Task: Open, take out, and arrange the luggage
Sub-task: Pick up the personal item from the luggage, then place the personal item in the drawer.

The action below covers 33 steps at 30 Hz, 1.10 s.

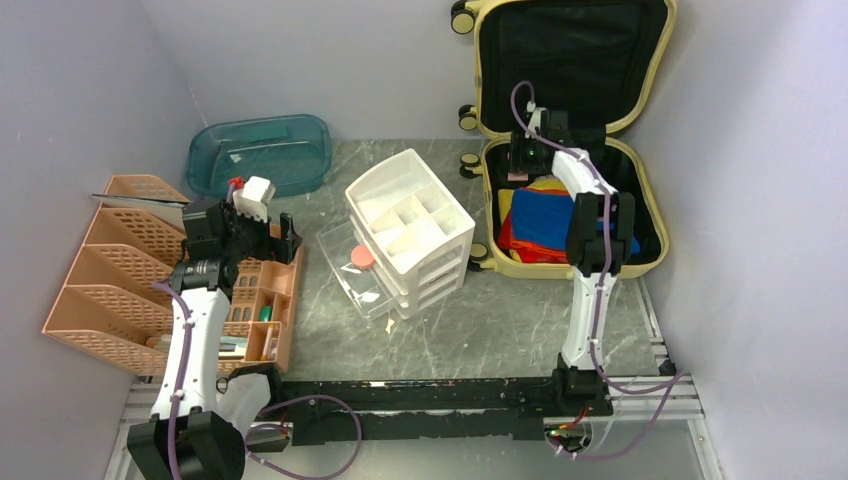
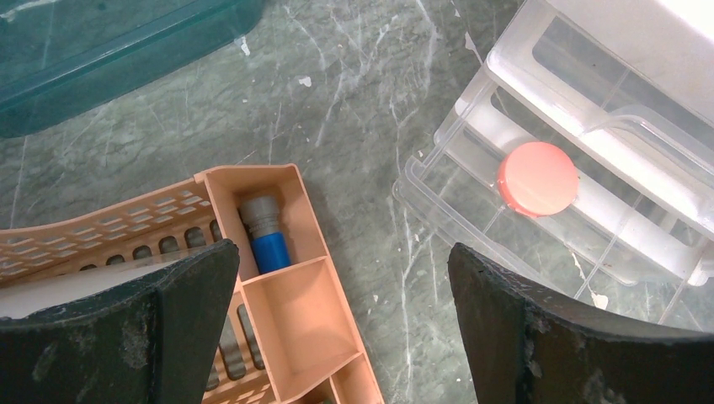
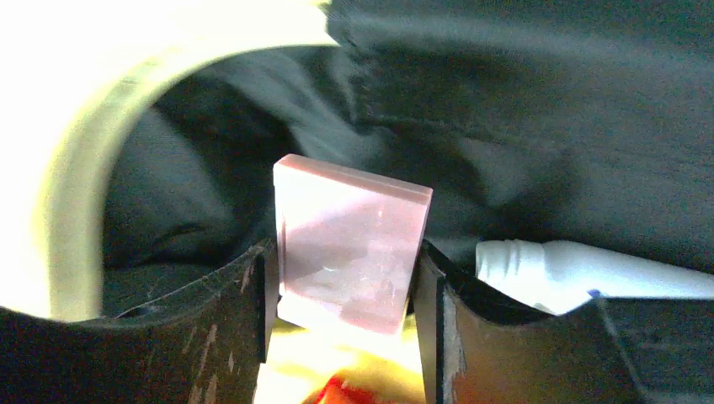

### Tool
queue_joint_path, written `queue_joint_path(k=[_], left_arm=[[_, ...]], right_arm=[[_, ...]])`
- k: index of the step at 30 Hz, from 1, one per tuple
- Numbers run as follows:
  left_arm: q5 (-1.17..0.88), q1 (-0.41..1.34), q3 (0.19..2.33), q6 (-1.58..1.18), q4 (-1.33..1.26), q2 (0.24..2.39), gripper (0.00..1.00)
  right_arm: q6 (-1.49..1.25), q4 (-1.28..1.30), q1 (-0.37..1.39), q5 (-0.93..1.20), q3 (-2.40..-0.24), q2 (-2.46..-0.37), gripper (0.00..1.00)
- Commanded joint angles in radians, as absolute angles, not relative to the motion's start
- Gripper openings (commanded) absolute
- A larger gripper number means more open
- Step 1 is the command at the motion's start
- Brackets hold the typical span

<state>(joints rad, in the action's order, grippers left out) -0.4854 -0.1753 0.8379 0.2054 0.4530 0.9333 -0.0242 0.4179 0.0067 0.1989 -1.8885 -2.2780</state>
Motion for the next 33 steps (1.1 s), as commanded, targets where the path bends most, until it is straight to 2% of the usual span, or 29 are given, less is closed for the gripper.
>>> queue_joint_path(k=[1,10,16,21,26,33], left_arm=[[-0.509,-0.18,0.83,0.22,0.437,0.927,1.0],[-0.508,-0.179,0.826,0.219,0.433,0.926,1.0],[-0.511,-0.181,0.82,0.217,0.424,0.924,1.0],[-0.508,-0.187,0.811,0.216,0.41,0.925,1.0],[-0.503,-0.194,0.806,0.214,0.403,0.915,1.0],[-0.498,-0.206,0.802,0.215,0.397,0.91,1.0]], right_arm=[[-0.009,0.324,0.014,0.266,-1.888,-2.049,0.41],[-0.008,0.354,0.085,0.388,-1.9,-1.839,0.42],[0.085,0.446,0.277,0.494,-1.939,-1.73,0.45],[0.093,0.595,0.465,0.643,-2.052,-1.753,0.45],[0.152,0.704,0.702,0.565,-2.136,-1.803,0.45],[0.206,0.731,0.912,0.375,-2.045,-1.84,0.46]])
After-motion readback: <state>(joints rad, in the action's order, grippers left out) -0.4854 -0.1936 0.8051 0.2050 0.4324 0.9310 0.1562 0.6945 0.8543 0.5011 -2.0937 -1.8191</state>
